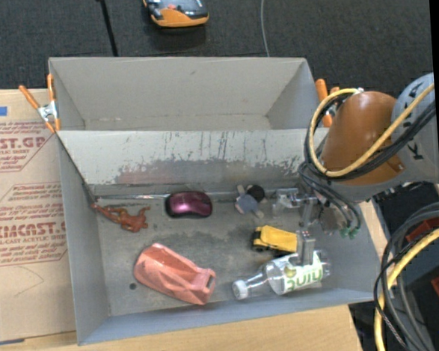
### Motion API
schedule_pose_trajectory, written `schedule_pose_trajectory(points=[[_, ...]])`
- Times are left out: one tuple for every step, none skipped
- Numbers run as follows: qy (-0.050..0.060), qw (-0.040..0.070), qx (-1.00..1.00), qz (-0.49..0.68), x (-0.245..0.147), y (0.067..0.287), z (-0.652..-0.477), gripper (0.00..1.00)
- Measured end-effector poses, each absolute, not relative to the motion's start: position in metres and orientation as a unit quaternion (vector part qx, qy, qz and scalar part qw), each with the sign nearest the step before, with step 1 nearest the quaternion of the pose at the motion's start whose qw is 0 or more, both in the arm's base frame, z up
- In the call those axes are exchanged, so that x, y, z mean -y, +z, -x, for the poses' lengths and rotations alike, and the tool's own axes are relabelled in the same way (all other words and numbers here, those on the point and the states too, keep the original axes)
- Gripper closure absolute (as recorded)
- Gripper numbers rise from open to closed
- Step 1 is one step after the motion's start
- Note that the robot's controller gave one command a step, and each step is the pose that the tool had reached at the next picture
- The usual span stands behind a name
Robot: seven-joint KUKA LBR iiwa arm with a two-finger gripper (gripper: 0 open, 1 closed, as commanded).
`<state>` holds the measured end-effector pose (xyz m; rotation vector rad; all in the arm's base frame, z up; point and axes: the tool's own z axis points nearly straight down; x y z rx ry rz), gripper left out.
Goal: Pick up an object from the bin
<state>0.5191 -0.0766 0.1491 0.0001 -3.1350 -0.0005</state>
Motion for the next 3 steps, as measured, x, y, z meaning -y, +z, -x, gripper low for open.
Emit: schedule_pose_trajectory(points=[[0.0,0.0,1.0,0.0,0.076,0.153,-0.521,0.0],[0.001,-0.003,0.999,-0.037,0.074,0.116,-0.518,0.0],[-0.001,-0.002,1.0,0.005,0.078,0.091,-0.516,0.0]])
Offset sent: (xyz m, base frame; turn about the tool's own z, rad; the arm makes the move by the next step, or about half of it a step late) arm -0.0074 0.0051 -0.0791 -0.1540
